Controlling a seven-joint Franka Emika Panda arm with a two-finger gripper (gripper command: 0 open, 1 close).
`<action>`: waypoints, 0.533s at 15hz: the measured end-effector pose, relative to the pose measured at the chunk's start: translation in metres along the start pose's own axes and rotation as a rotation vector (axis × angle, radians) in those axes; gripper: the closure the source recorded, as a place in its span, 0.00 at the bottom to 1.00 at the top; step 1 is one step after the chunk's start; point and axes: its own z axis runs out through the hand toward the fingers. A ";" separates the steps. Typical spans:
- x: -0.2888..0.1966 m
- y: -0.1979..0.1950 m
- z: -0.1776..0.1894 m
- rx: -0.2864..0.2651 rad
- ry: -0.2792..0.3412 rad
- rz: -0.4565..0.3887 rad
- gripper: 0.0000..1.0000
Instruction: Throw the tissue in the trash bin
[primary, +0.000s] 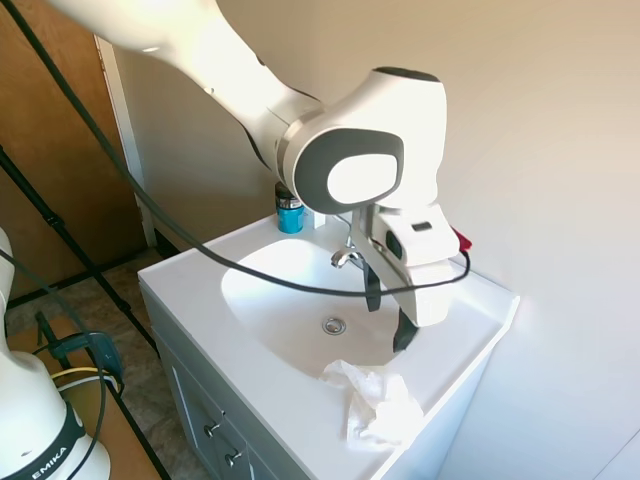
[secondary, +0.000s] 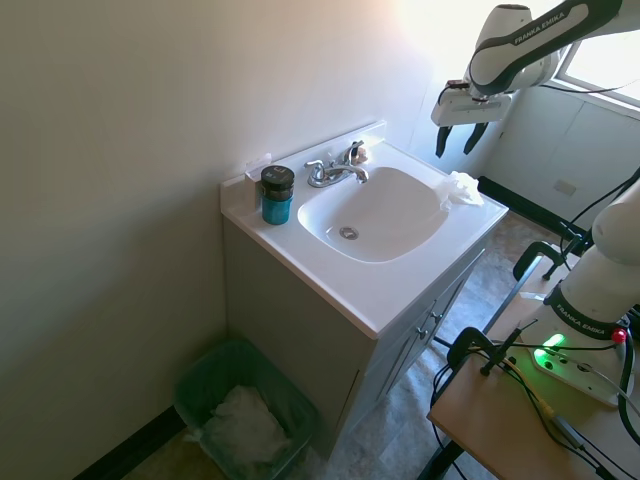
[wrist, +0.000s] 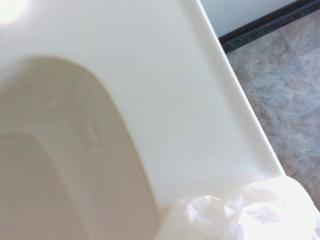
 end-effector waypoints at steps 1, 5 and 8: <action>0.006 0.004 0.008 -0.005 -0.008 0.015 0.00; 0.017 0.011 0.048 -0.020 -0.048 0.032 0.00; 0.022 0.006 0.069 -0.035 -0.071 0.035 0.00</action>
